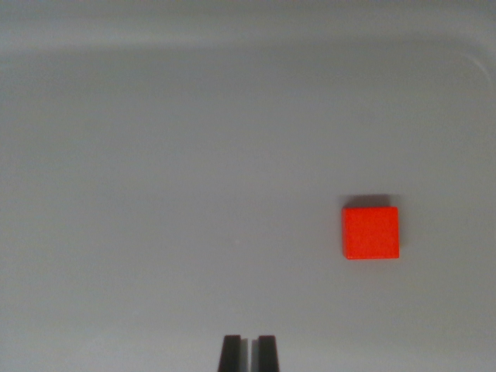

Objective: Reach red block

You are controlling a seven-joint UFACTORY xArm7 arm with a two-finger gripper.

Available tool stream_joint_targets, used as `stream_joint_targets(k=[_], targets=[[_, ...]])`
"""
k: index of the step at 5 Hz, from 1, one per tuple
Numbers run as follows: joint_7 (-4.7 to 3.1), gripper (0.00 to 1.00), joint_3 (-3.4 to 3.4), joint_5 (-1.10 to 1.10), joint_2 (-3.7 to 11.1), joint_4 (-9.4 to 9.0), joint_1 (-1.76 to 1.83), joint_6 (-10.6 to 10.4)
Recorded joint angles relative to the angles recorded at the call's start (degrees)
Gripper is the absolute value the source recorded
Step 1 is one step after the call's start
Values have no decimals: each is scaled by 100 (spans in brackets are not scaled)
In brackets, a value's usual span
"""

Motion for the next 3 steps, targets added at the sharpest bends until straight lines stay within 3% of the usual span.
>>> stream_joint_targets(k=[1, 2, 3], targets=[[0, 0, 0, 0, 0, 0, 0, 0], [4, 0, -32, -3, 137, -123, -37, -251], [4, 0, -32, -3, 137, -123, -37, -251]])
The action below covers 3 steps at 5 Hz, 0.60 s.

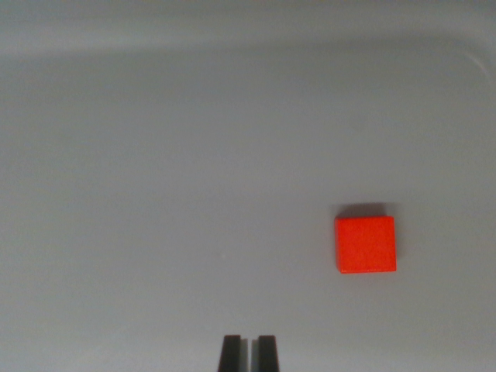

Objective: Reach red block

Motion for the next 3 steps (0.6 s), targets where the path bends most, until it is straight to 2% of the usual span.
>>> stream_joint_targets(k=[1, 2, 3], targets=[[4, 0, -32, -3, 136, -122, -37, -250], [4, 0, -32, -3, 136, -122, -37, -250], [7, 0, -67, -6, 281, -253, -76, -517]])
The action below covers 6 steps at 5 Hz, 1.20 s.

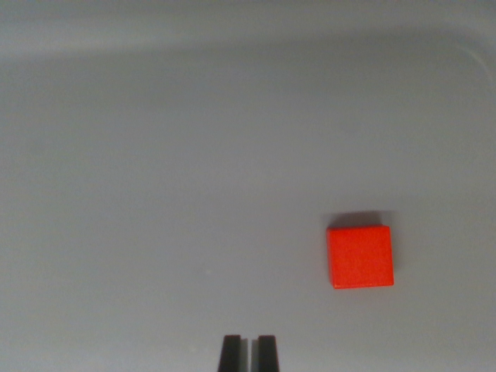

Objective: Reach red block

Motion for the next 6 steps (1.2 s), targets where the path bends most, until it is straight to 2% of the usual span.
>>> stream_joint_targets(k=[1, 2, 3, 4, 5, 6], targets=[[0, 0, 0, 0, 0, 0, 0, 0], [4, 0, -35, -3, 147, -132, -40, -271], [4, 0, -35, -3, 147, -132, -40, -271], [8, 0, -70, -7, 295, -265, -80, -542], [8, 0, -70, -7, 295, -265, -80, -542], [11, 0, -104, -10, 438, -393, -118, -805]])
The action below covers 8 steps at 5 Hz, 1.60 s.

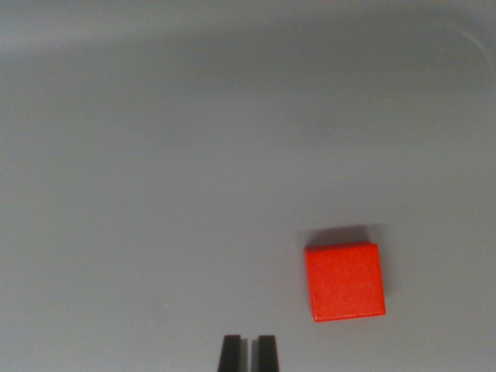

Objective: Reach red block

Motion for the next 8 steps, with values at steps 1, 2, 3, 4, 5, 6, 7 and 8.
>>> stream_joint_targets(k=[1, 2, 3, 4, 5, 6, 7, 8], targets=[[0, 0, 0, 0, 0, 0, 0, 0], [4, 0, -34, -3, 144, -129, -39, -265], [4, 0, -34, -3, 144, -129, -39, -265], [7, 0, -68, -6, 287, -258, -78, -528], [7, 0, -68, -6, 287, -258, -78, -528], [11, 0, -100, -9, 421, -378, -114, -773], [11, 0, -100, -9, 421, -378, -114, -773], [14, 0, -128, -12, 541, -486, -146, -993]])
